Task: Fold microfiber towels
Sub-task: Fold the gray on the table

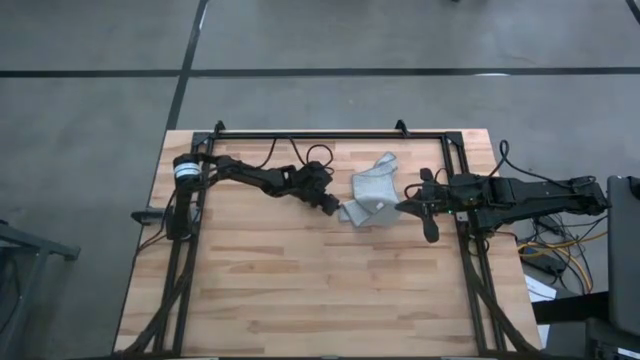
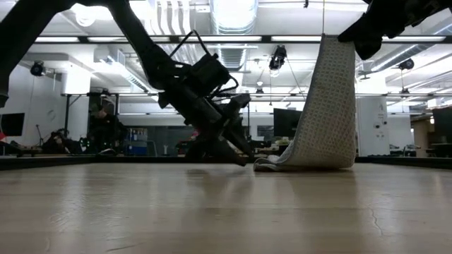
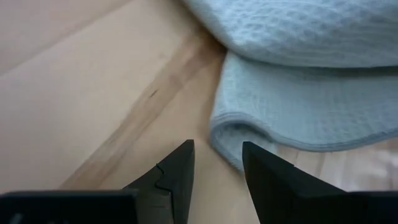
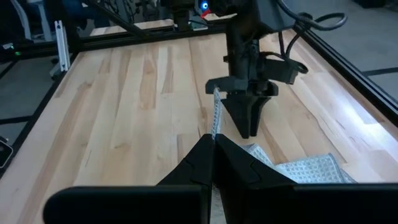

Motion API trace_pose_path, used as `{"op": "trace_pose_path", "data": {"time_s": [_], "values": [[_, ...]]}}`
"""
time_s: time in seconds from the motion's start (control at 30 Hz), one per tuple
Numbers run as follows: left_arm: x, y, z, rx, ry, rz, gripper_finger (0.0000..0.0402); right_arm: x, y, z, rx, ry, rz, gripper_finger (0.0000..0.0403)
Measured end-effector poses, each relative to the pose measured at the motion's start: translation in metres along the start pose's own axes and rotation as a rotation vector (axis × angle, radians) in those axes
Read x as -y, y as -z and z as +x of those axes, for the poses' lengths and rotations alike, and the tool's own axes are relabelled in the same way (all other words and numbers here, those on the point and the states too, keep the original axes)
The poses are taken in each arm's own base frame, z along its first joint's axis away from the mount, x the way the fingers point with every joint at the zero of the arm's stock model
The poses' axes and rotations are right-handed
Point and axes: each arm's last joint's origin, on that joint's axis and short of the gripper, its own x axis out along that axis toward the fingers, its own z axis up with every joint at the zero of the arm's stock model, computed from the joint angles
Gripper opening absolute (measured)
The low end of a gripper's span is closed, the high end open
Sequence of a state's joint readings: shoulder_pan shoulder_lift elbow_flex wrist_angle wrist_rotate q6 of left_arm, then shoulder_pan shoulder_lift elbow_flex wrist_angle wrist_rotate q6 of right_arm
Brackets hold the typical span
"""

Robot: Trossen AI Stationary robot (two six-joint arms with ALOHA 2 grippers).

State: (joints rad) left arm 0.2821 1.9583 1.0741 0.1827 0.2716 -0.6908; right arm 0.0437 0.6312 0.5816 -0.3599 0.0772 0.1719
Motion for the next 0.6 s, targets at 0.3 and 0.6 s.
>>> {"op": "trace_pose_path", "data": {"time_s": [0.3,0.6], "values": [[0.0034,-0.0035,-0.0002,0.000,0.009,0.117,0.0140,0.0000,0.0000,0.0000,0.000,0.000,0.000,0.0008],[0.0030,-0.0022,0.0000,-0.005,-0.004,0.249,0.0140,0.0000,0.0000,0.0000,0.000,0.000,0.000,0.0008]]}}
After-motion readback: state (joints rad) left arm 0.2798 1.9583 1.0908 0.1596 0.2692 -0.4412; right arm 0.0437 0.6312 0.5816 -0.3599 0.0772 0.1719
